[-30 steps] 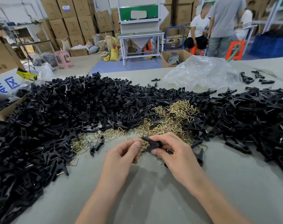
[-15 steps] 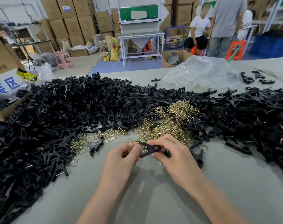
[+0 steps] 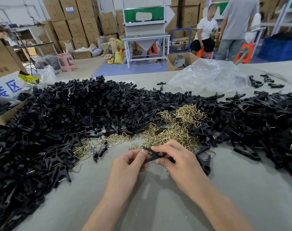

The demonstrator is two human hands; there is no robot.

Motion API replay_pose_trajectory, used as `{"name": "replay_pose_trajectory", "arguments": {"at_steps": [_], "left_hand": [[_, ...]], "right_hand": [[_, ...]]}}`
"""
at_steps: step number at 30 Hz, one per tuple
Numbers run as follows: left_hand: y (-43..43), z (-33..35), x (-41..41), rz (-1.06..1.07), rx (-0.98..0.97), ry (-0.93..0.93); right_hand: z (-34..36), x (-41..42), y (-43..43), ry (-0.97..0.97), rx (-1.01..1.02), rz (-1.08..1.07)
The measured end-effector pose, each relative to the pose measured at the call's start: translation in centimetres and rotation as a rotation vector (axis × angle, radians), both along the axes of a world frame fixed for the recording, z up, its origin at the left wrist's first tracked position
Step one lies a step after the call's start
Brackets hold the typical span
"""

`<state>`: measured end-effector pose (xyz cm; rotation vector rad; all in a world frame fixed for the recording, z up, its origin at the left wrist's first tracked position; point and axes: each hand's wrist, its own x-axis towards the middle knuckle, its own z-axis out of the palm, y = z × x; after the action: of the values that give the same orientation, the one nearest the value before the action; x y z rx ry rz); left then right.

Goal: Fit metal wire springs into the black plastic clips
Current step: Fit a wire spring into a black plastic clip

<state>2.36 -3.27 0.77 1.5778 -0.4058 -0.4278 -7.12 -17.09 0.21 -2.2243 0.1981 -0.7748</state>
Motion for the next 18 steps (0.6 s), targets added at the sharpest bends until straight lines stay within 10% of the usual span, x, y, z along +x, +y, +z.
{"name": "replay_pose_trajectory", "arguments": {"at_steps": [18], "left_hand": [[-0.9,0.6,-0.9,-0.268,-0.039,0.144]], "right_hand": [[0.7,-0.3,1.9,-0.002,-0.019,0.055]]}}
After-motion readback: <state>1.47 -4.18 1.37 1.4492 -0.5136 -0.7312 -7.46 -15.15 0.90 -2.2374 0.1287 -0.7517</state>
